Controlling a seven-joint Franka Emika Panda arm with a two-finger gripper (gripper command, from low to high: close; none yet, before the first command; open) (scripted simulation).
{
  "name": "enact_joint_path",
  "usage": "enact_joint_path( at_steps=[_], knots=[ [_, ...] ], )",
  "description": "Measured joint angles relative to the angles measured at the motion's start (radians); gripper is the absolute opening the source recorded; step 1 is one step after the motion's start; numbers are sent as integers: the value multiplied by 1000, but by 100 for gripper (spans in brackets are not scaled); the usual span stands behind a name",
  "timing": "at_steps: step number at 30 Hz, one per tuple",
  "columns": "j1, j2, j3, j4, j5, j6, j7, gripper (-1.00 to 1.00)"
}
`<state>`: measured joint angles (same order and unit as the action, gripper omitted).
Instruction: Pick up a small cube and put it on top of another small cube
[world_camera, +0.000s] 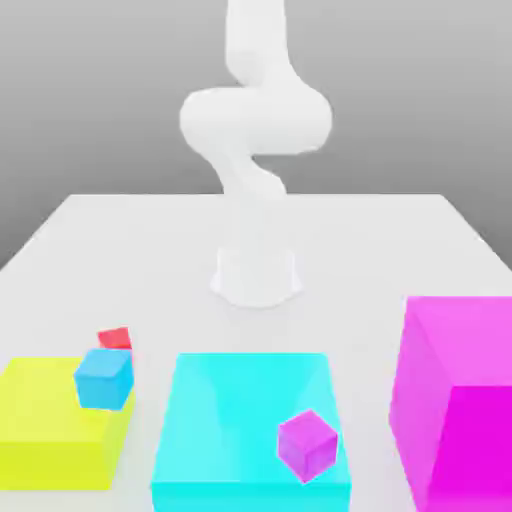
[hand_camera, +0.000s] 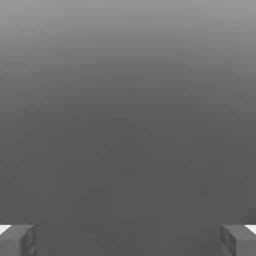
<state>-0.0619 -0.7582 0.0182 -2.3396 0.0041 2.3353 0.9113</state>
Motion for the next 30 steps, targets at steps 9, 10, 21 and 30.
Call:
enact_joint_path(
  at_steps=[9,10,21,30],
  knots=[
    [-215,153,55,-144,7,128,411,0],
    [-238,170,61,-160,8,143,456,0],
    [-498,354,122,-333,22,297,945,0],
    [-692,504,150,-474,25,424,1350,0]
  ],
)
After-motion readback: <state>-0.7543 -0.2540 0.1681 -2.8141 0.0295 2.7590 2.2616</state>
